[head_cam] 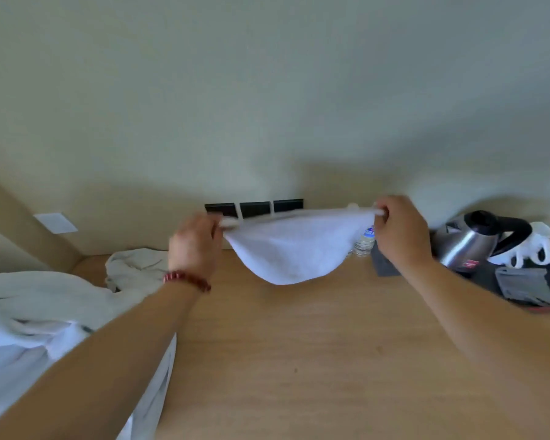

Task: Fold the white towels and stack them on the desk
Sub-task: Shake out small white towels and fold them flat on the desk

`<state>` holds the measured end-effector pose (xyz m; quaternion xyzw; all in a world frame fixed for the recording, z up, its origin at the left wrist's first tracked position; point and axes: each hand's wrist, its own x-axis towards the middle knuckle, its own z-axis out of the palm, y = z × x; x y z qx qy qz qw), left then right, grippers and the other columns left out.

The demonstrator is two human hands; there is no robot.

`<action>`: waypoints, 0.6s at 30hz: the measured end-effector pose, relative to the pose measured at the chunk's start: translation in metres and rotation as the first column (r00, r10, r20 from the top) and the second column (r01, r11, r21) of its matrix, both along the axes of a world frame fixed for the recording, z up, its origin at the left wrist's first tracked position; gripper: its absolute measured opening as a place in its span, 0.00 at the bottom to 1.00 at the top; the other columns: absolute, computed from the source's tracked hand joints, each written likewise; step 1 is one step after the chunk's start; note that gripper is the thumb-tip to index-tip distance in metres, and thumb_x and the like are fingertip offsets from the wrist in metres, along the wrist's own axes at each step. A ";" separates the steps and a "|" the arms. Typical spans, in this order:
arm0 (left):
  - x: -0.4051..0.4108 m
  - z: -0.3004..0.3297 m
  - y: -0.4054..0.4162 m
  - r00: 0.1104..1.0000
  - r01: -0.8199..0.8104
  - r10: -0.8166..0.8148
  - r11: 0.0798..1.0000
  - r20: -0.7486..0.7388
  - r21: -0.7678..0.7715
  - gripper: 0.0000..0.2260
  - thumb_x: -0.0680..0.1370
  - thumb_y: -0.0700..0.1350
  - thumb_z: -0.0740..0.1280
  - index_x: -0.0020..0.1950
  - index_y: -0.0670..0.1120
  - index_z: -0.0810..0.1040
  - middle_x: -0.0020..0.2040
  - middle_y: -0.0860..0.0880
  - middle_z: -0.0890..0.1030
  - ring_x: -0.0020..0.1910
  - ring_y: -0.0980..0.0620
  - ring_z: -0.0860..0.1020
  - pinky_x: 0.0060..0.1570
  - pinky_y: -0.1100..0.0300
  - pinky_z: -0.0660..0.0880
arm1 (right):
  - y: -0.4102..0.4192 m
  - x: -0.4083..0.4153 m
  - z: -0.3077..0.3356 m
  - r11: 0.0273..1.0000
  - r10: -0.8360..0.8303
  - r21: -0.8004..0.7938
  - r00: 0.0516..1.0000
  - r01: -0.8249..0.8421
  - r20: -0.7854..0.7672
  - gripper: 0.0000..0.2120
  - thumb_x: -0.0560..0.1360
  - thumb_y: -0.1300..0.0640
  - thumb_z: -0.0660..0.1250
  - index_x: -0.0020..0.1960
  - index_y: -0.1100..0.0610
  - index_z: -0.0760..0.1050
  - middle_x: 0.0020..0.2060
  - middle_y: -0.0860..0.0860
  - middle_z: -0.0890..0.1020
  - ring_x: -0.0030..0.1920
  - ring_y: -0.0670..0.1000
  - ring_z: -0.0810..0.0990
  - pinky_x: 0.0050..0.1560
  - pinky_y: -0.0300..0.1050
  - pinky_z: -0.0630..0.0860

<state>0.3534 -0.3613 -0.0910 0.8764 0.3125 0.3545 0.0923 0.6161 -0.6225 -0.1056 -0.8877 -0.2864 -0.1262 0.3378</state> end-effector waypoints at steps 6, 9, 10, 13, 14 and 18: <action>-0.088 -0.138 -0.074 0.966 0.173 -0.183 0.982 -0.184 -0.070 0.11 0.73 0.44 0.61 0.43 0.44 0.84 0.38 0.48 0.81 0.36 0.48 0.77 0.30 0.57 0.77 | -0.085 -0.082 -0.136 0.952 -0.010 -0.303 0.982 -0.048 -0.187 0.14 0.67 0.68 0.73 0.45 0.52 0.76 0.42 0.51 0.79 0.36 0.60 0.81 0.32 0.49 0.73; -0.107 -0.171 -0.108 0.937 0.234 -0.267 0.958 -0.225 -0.166 0.12 0.72 0.45 0.62 0.44 0.46 0.86 0.40 0.51 0.82 0.39 0.53 0.77 0.34 0.59 0.76 | -0.117 -0.114 -0.185 0.911 -0.051 -0.406 0.955 -0.075 -0.292 0.17 0.61 0.70 0.76 0.41 0.53 0.75 0.39 0.51 0.78 0.31 0.59 0.79 0.27 0.48 0.71; -0.109 -0.175 -0.114 0.925 0.248 -0.291 0.949 -0.244 -0.194 0.13 0.72 0.45 0.62 0.44 0.46 0.86 0.40 0.52 0.82 0.39 0.54 0.78 0.35 0.60 0.75 | -0.126 -0.123 -0.195 0.897 -0.068 -0.434 0.946 -0.082 -0.318 0.17 0.61 0.69 0.76 0.40 0.53 0.75 0.39 0.51 0.78 0.30 0.59 0.79 0.27 0.47 0.71; -0.107 -0.171 -0.108 0.902 0.197 -0.285 0.940 -0.325 -0.277 0.12 0.71 0.46 0.62 0.43 0.48 0.85 0.38 0.52 0.82 0.34 0.52 0.79 0.31 0.60 0.73 | -0.139 -0.130 -0.201 0.862 -0.101 -0.492 0.909 -0.123 -0.404 0.16 0.67 0.66 0.72 0.38 0.46 0.71 0.40 0.46 0.77 0.31 0.54 0.77 0.30 0.45 0.69; -0.102 -0.163 -0.098 0.898 0.135 -0.244 0.945 -0.365 -0.297 0.10 0.72 0.45 0.63 0.44 0.48 0.84 0.38 0.51 0.82 0.32 0.50 0.80 0.29 0.59 0.73 | -0.135 -0.124 -0.195 0.848 -0.095 -0.507 0.899 -0.151 -0.427 0.17 0.70 0.64 0.70 0.38 0.43 0.68 0.39 0.44 0.77 0.33 0.51 0.76 0.32 0.46 0.69; -0.049 -0.097 -0.039 0.905 -0.130 -0.027 0.932 -0.424 -0.339 0.07 0.79 0.44 0.63 0.51 0.50 0.81 0.42 0.50 0.82 0.42 0.46 0.80 0.35 0.58 0.70 | -0.080 -0.069 -0.129 0.831 0.084 -0.442 0.861 -0.339 -0.502 0.13 0.74 0.60 0.66 0.38 0.43 0.70 0.35 0.44 0.78 0.38 0.49 0.77 0.35 0.42 0.69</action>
